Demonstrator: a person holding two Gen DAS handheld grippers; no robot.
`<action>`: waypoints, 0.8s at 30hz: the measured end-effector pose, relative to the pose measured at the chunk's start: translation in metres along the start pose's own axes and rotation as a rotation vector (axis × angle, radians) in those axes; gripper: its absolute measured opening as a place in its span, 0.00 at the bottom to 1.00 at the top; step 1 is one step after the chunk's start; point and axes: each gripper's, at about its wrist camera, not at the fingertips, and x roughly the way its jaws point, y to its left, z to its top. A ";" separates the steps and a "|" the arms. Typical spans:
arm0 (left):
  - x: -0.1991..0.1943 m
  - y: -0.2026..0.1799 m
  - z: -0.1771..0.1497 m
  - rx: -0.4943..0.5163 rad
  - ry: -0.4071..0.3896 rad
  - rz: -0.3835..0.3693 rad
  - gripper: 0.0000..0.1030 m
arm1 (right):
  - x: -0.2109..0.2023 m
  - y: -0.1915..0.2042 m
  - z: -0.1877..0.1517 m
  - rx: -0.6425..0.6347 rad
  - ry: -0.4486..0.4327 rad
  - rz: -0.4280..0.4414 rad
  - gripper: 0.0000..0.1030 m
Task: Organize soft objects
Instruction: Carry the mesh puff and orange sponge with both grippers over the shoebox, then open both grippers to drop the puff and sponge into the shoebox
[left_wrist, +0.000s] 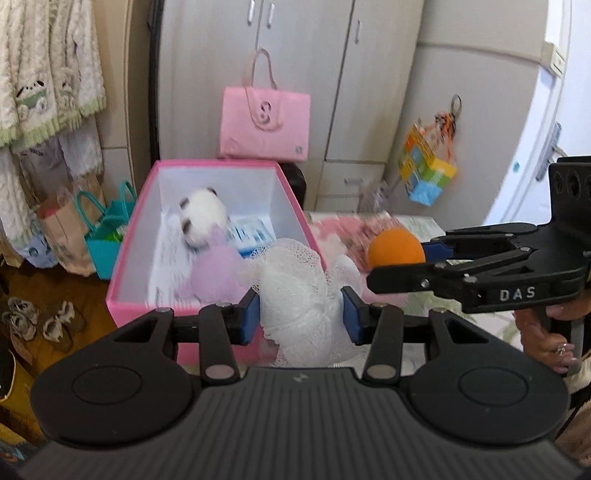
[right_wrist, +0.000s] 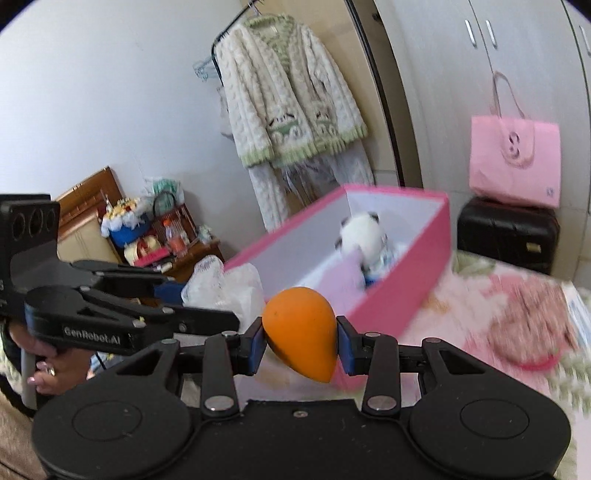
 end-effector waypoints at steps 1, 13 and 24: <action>0.003 0.004 0.005 -0.005 -0.013 0.005 0.43 | 0.006 -0.001 0.006 -0.014 -0.011 -0.011 0.43; 0.080 0.062 0.050 -0.017 -0.006 0.182 0.43 | 0.115 -0.027 0.064 -0.138 0.125 -0.079 0.43; 0.128 0.076 0.046 0.006 0.066 0.280 0.46 | 0.173 -0.037 0.062 -0.272 0.260 -0.151 0.43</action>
